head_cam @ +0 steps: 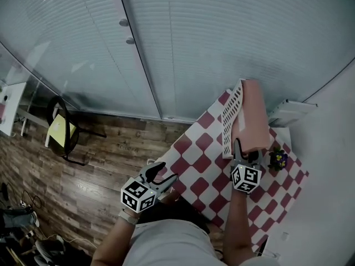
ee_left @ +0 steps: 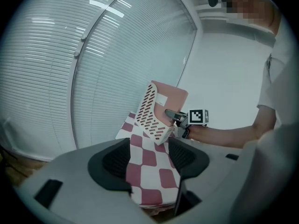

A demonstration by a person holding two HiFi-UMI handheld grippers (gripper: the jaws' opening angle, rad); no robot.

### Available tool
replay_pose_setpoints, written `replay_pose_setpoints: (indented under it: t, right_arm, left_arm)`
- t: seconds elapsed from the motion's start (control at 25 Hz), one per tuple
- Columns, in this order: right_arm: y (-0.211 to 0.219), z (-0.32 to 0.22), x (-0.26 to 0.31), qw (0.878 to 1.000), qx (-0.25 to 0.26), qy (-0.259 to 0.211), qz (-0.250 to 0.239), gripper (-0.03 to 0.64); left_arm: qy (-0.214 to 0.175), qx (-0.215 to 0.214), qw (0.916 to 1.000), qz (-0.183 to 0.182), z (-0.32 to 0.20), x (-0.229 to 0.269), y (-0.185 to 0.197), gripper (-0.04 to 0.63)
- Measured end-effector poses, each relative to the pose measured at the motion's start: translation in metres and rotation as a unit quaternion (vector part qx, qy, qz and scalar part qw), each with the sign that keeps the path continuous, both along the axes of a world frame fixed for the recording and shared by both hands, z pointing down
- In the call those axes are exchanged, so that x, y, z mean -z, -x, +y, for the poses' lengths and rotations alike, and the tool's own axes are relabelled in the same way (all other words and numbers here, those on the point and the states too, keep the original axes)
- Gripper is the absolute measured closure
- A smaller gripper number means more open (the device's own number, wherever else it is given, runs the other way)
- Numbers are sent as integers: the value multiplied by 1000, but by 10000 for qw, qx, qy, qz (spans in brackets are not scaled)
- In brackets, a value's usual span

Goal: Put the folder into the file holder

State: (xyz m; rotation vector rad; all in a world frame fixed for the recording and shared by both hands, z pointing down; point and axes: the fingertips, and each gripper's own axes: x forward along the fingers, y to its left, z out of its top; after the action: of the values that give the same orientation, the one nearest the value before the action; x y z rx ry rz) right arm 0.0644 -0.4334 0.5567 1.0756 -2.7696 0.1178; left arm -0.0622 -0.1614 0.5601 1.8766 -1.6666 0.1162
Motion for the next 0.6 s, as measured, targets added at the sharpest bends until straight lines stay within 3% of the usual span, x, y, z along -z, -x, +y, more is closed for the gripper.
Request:
replay_pose_setpoints:
  t: [0.24,0.6]
  right_arm:
    - [-6,6,16,9999,-91,-130,-16,305]
    - [-30,48,54,9995,19,-121,-290,305]
  left_arm:
    - [-96,85,9999,-8,12,8,0,347]
    - [-343,-251,9991,-77,6,23,-16,347]
